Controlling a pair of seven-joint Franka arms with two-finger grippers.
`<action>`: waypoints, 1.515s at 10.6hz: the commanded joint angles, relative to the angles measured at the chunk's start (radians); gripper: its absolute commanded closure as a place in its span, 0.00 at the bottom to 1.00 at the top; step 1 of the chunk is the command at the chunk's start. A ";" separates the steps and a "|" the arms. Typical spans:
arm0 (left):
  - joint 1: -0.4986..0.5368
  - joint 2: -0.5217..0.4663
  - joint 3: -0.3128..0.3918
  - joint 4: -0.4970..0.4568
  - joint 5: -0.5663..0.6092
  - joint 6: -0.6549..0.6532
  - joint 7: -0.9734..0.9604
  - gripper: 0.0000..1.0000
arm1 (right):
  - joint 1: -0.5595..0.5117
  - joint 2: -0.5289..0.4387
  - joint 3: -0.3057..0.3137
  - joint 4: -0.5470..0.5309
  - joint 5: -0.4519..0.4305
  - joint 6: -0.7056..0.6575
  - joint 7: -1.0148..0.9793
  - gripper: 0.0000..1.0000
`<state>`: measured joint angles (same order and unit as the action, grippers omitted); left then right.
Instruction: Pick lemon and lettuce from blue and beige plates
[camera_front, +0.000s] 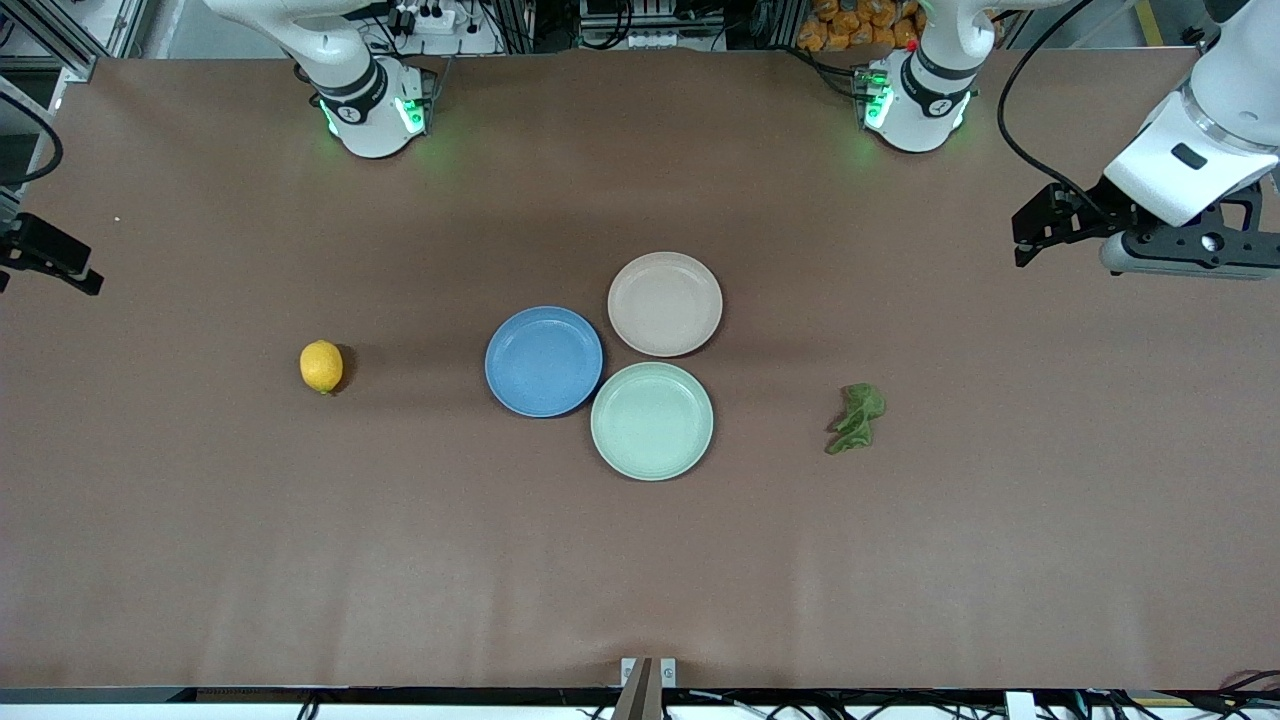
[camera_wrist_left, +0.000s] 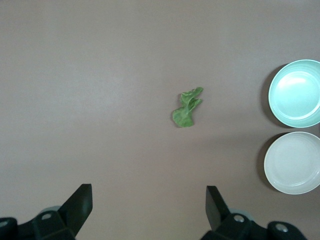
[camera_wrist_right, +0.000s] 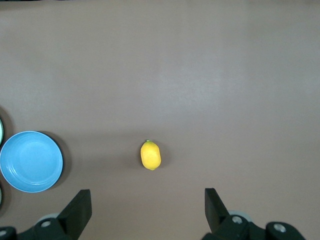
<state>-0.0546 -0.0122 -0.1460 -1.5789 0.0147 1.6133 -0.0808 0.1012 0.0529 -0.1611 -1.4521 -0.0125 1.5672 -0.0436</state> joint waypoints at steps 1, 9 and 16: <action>0.004 0.000 -0.001 0.014 -0.027 -0.020 0.015 0.00 | -0.044 0.007 0.075 0.024 -0.043 -0.019 0.024 0.00; 0.004 0.000 0.002 0.014 -0.027 -0.020 0.016 0.00 | -0.043 0.008 0.061 0.024 -0.041 -0.044 0.013 0.00; 0.004 0.000 -0.001 0.014 -0.027 -0.020 0.016 0.00 | -0.038 0.015 0.071 0.019 0.011 -0.113 0.022 0.00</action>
<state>-0.0545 -0.0122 -0.1461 -1.5788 0.0135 1.6131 -0.0808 0.0722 0.0586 -0.0970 -1.4510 -0.0230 1.4727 -0.0309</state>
